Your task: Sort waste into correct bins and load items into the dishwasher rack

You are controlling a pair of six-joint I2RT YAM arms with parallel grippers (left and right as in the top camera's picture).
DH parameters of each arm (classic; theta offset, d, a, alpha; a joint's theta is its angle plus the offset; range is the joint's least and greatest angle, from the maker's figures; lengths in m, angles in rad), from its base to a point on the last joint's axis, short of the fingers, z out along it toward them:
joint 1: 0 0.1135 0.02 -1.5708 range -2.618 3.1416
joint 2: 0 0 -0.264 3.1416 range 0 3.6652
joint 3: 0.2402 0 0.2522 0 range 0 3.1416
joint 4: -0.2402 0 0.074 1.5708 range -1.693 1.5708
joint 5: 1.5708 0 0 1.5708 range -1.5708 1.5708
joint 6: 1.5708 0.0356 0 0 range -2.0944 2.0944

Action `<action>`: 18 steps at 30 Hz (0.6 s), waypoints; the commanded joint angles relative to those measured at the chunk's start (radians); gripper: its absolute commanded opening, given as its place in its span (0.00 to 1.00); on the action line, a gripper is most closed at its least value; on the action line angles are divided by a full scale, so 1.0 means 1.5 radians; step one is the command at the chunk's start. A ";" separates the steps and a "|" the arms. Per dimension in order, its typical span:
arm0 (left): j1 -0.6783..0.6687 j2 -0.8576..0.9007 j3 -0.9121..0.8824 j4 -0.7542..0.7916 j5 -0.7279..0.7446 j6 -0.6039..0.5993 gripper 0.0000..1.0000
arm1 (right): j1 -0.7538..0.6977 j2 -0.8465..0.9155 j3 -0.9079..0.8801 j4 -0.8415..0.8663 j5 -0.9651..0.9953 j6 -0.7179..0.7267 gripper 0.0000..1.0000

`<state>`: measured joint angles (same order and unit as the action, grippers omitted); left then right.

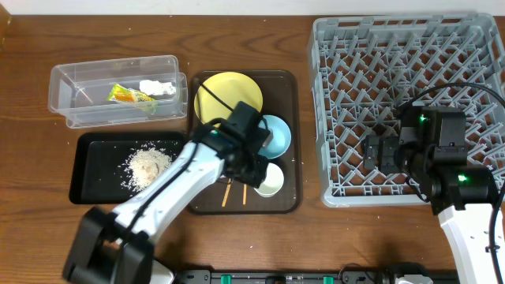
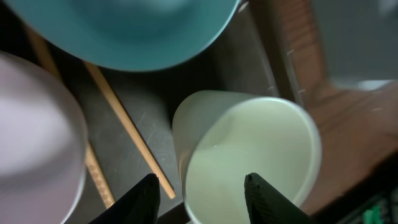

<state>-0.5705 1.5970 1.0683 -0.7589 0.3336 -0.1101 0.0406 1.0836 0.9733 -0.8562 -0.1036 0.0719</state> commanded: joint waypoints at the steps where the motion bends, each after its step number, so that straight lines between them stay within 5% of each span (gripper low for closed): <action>1: -0.009 0.038 0.004 -0.003 -0.026 -0.018 0.46 | 0.004 -0.004 0.013 -0.005 0.001 0.006 0.99; 6: -0.009 0.045 0.011 -0.002 -0.026 -0.018 0.07 | 0.004 -0.004 0.013 -0.008 0.001 0.006 0.99; 18: 0.052 -0.129 0.031 0.043 -0.002 -0.080 0.06 | 0.000 -0.001 0.013 0.062 0.058 0.023 0.99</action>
<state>-0.5488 1.4651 1.0809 -0.7269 0.3115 -0.1665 0.0406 1.0840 0.9733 -0.7898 -0.0513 0.0761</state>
